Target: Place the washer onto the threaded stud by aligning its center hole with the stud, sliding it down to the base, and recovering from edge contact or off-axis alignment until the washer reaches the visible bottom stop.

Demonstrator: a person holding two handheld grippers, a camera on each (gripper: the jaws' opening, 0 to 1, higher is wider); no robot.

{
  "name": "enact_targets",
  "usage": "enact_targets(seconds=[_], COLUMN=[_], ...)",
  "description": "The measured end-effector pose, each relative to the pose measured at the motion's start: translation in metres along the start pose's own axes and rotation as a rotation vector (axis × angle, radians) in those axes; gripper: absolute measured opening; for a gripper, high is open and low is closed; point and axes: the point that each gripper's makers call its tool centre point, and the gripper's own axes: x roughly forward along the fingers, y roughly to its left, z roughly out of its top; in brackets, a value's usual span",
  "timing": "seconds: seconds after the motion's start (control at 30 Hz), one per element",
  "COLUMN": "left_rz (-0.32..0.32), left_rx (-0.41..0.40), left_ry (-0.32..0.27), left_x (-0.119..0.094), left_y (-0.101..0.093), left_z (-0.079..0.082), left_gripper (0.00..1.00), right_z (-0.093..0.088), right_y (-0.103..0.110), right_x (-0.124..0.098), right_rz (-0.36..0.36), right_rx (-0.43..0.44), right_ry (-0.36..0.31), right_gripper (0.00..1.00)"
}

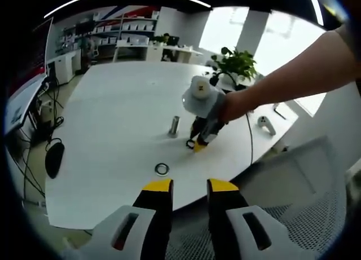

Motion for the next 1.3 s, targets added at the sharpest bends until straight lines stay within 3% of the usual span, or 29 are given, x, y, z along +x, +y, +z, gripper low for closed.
enact_targets(seconds=[0.1, 0.3, 0.63, 1.3], left_rz=[0.002, 0.003, 0.005, 0.007], left_rx=[-0.003, -0.004, -0.004, -0.007], left_ry=[-0.003, -0.001, 0.002, 0.013], left_x=[0.0000, 0.0002, 0.0004, 0.0009], left_y=[0.0002, 0.0008, 0.0012, 0.0013], left_z=[0.0002, 0.0000, -0.0005, -0.0028], left_gripper=[0.21, 0.21, 0.21, 0.22], right_z=[0.0007, 0.0007, 0.0031, 0.0014], right_y=[-0.0026, -0.0040, -0.0021, -0.0025], right_x=[0.0010, 0.0028, 0.0029, 0.0041], right_rz=[0.004, 0.008, -0.007, -0.027], right_rx=[-0.052, -0.077, -0.061, -0.086], right_ry=[0.019, 0.071, 0.119, 0.135], right_gripper=[0.26, 0.25, 0.24, 0.25])
